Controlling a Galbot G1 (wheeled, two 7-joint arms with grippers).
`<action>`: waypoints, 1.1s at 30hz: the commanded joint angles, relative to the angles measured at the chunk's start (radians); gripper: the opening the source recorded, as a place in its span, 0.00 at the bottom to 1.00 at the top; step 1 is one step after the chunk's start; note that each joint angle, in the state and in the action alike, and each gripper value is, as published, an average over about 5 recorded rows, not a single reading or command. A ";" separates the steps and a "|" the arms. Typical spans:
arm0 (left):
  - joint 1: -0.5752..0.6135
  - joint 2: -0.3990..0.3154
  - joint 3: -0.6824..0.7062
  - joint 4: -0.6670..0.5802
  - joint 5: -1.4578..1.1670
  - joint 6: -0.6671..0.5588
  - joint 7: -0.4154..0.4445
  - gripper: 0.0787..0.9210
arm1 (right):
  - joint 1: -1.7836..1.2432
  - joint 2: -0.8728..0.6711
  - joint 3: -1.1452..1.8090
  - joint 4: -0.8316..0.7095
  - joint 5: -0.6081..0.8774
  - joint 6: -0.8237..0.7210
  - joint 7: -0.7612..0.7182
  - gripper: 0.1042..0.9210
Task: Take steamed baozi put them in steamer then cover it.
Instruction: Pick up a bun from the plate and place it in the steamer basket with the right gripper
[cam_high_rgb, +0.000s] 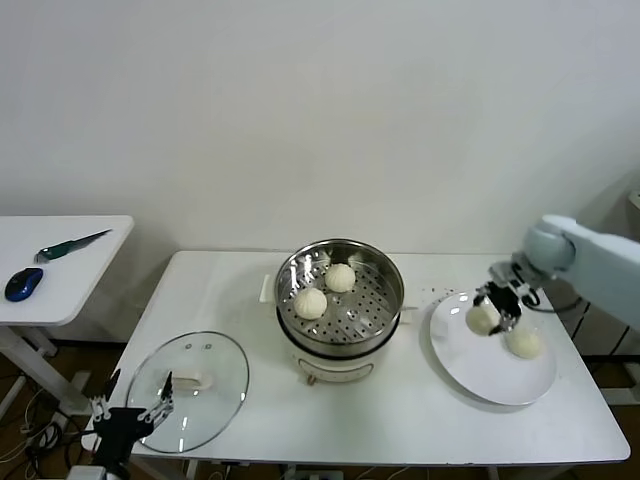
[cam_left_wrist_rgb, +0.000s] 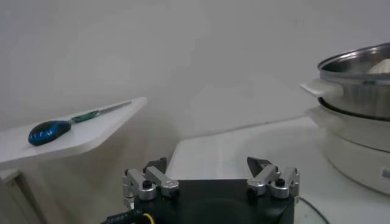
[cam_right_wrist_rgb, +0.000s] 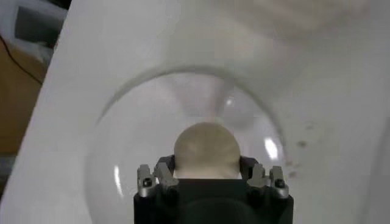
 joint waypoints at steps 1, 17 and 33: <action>0.007 -0.002 0.000 0.002 -0.002 -0.005 0.001 0.88 | 0.395 0.161 -0.218 0.084 -0.040 0.290 -0.011 0.70; 0.016 0.023 0.001 0.000 0.000 -0.019 0.008 0.88 | 0.185 0.423 -0.039 0.276 -0.341 0.421 -0.001 0.71; 0.018 0.012 -0.020 0.018 -0.024 -0.026 0.005 0.88 | -0.047 0.532 -0.012 0.243 -0.472 0.454 0.008 0.71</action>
